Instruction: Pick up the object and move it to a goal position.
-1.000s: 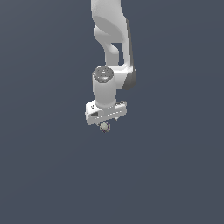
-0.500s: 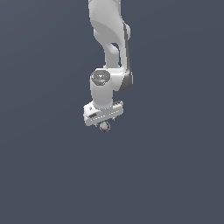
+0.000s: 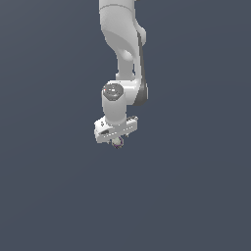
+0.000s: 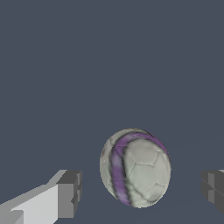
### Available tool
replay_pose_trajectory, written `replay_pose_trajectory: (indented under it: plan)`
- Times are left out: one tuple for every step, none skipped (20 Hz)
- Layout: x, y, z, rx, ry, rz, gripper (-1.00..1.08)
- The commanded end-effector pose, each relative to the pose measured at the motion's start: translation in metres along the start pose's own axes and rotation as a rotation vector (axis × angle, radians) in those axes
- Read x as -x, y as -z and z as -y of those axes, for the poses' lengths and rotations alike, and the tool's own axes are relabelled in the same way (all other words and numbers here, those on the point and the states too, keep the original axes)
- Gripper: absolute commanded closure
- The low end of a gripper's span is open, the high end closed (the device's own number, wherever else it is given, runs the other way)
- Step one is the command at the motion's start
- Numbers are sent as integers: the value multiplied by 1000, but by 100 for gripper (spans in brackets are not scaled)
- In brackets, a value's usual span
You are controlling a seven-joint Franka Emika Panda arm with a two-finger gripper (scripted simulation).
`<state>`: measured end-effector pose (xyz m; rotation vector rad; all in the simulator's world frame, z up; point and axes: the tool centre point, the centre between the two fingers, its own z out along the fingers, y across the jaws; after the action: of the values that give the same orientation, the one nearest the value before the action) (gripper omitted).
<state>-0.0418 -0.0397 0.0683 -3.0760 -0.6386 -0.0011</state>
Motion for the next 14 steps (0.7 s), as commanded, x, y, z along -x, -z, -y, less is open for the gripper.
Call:
replay_pose_trajectory:
  plan:
    - [1, -13, 0, 0, 1, 1, -92]
    - [1, -18, 0, 0, 2, 1, -92]
    - [1, -22, 0, 0, 2, 1, -92]
    - [1, -25, 0, 0, 2, 1, -92]
    - [1, -27, 0, 0, 2, 1, -92]
    - [1, -29, 0, 0, 2, 1, -92]
    - [1, -31, 0, 0, 2, 1, -92]
    - [0, -31, 0, 0, 3, 1, -92]
    - [0, -32, 0, 0, 3, 1, -92]
    - [0, -32, 0, 0, 3, 1, 108]
    - [0, -32, 0, 0, 3, 1, 108]
    - [0, -32, 0, 0, 3, 1, 108]
    - [0, -32, 0, 0, 3, 1, 108]
    - [0, -32, 0, 0, 3, 1, 108]
